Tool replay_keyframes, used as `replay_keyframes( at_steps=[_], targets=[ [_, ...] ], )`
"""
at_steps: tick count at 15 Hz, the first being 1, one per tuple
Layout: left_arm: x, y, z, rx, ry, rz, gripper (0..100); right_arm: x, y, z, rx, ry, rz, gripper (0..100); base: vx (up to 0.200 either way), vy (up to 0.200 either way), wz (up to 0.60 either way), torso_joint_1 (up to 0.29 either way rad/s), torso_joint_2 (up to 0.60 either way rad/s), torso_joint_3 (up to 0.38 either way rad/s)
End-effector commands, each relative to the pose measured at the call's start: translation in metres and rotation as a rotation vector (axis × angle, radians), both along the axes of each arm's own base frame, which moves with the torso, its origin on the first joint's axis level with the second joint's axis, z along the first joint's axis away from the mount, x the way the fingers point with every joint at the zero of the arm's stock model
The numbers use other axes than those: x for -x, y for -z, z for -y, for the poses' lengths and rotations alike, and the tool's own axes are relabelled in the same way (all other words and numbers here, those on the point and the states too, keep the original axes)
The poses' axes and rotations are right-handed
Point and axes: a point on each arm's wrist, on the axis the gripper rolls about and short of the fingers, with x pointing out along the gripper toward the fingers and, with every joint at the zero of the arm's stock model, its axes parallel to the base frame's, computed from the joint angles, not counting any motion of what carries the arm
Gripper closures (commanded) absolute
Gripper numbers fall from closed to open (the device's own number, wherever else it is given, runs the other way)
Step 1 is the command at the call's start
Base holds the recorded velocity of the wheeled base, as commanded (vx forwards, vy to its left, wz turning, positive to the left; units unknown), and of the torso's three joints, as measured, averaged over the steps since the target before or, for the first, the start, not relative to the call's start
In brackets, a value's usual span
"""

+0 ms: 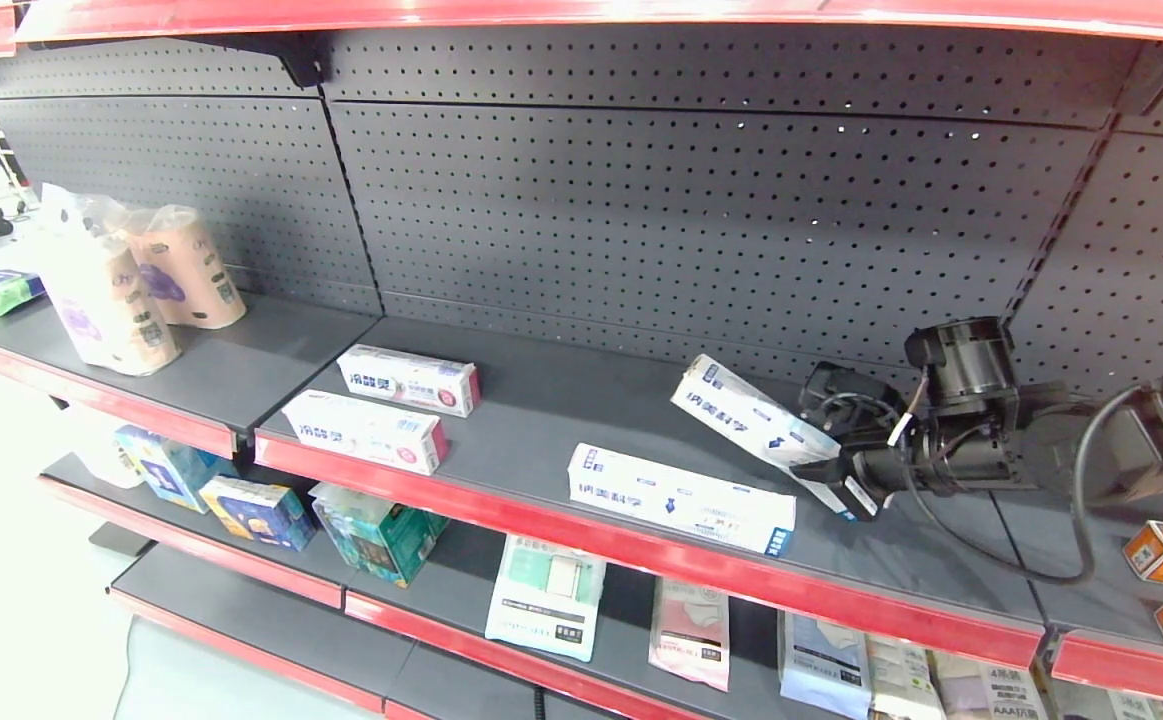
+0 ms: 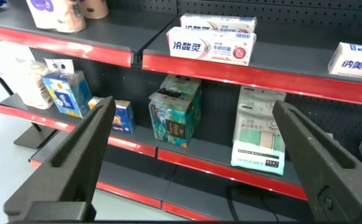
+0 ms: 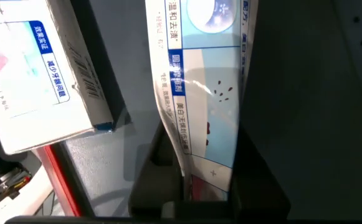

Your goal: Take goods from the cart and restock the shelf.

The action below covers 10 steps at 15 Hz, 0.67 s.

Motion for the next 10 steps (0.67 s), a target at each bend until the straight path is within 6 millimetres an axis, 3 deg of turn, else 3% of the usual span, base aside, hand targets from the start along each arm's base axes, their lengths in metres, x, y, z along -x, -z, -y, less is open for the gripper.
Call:
replay_keyframes(
  at_steps=[1,10],
  targets=[
    [0.0,0.0,0.0,0.0,-0.001,0.001,0,-0.007,0.007,-0.009,0.014,-0.009,-0.01,100,0.0,0.0,0.0,0.0,0.0,0.0],
    [0.0,0.0,0.0,0.0,-0.001,0.001,0,-0.019,0.001,-0.028,0.034,-0.032,0.005,100,0.0,0.0,0.0,0.0,0.0,0.0]
  ],
)
